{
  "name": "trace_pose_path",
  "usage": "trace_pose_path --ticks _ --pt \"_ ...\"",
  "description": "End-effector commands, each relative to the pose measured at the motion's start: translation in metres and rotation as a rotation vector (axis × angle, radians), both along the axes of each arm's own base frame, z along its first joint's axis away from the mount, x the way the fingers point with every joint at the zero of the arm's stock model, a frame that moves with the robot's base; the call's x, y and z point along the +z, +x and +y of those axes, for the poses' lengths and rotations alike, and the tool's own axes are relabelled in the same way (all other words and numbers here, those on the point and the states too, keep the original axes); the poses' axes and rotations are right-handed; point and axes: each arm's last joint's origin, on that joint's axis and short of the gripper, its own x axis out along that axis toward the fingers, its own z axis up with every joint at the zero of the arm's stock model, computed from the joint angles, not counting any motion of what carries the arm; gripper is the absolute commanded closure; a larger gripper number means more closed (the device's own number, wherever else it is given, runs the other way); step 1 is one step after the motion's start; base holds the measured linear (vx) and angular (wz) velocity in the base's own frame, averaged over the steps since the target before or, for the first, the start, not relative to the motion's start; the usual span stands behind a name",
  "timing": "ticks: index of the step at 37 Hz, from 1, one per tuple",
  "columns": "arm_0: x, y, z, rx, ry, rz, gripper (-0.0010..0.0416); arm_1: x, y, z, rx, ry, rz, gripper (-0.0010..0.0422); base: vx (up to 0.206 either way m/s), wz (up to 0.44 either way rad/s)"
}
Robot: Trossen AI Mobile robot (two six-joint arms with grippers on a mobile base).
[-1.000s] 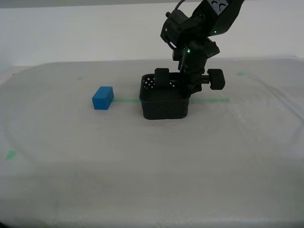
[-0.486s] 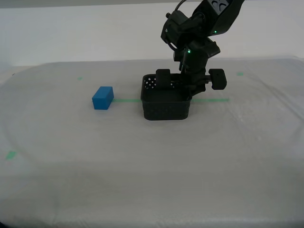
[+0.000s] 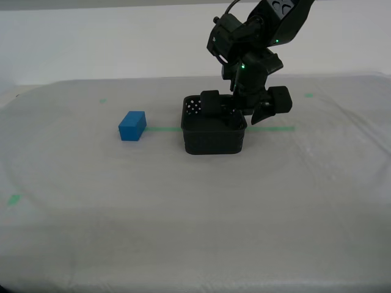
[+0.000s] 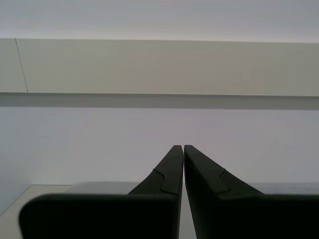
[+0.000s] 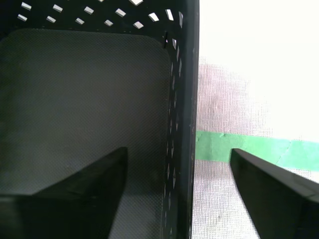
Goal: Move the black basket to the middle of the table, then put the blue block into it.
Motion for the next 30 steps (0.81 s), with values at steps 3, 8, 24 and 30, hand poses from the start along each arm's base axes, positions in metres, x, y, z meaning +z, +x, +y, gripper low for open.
trace_pose_path --ticks 3,8,24,30 --pt "0.001 0.0 0.0 0.006 -0.005 -0.008 0.0044 0.001 0.0 0.0 0.001 0.002 -0.004 0.0412 0.0 0.0" --pt "0.001 0.0 0.0 0.011 -0.009 -0.008 -0.0001 0.001 0.0 0.0 0.001 0.002 -0.004 0.0412 0.0 0.0" --pt "0.009 0.0 0.0 0.03 -0.001 -0.018 0.0003 0.001 0.0 0.0 0.001 0.002 -0.004 0.0412 0.0 0.0" --pt "0.028 -0.002 -0.001 0.031 0.012 -0.033 0.0004 0.001 0.0 0.0 0.001 0.002 -0.004 0.0412 0.0 0.0"
